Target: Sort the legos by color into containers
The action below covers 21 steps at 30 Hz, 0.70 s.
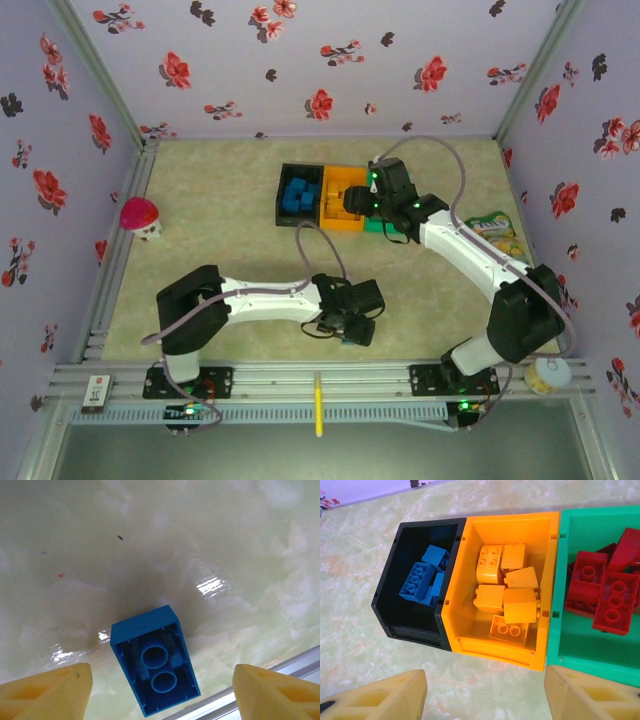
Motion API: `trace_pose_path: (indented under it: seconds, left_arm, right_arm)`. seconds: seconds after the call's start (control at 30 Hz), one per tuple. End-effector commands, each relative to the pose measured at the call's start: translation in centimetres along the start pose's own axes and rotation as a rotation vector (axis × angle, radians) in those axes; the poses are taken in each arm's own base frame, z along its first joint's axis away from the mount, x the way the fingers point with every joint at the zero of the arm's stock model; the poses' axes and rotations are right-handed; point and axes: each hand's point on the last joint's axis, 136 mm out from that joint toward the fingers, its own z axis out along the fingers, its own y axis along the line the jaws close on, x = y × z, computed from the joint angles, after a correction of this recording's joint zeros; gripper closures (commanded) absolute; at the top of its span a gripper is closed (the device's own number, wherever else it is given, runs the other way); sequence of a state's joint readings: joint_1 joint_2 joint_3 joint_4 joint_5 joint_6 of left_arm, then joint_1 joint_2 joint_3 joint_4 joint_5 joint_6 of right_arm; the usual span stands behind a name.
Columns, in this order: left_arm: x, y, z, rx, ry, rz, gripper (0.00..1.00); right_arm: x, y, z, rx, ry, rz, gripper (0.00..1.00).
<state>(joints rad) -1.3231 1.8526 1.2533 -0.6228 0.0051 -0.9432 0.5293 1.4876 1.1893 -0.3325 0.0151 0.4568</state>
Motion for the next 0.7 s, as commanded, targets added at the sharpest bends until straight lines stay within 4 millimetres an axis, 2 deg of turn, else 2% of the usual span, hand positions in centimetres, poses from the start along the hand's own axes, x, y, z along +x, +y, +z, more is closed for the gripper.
trace_pose_path:
  seconds: [0.0, 0.33, 0.5, 0.67]
  left_arm:
    - [0.7, 0.4, 0.5, -0.045, 0.046, 0.001, 0.34]
    - [0.7, 0.2, 1.2, -0.059, 0.060, 0.027, 0.53]
    - [0.7, 0.7, 1.4, -0.073, 0.053, 0.032, 0.68]
    - [0.0, 1.9, 0.9, -0.050, 0.019, -0.005, 0.71]
  right_arm:
    - [-0.8, -0.2, -0.6, -0.008, -0.042, 0.026, 0.36]
    - [-0.9, -0.3, -0.8, -0.010, -0.044, 0.029, 0.38]
    - [-0.9, -0.4, -0.8, -0.008, -0.045, 0.030, 0.38]
    - [-0.9, -0.5, -1.2, -0.001, -0.049, 0.027, 0.38]
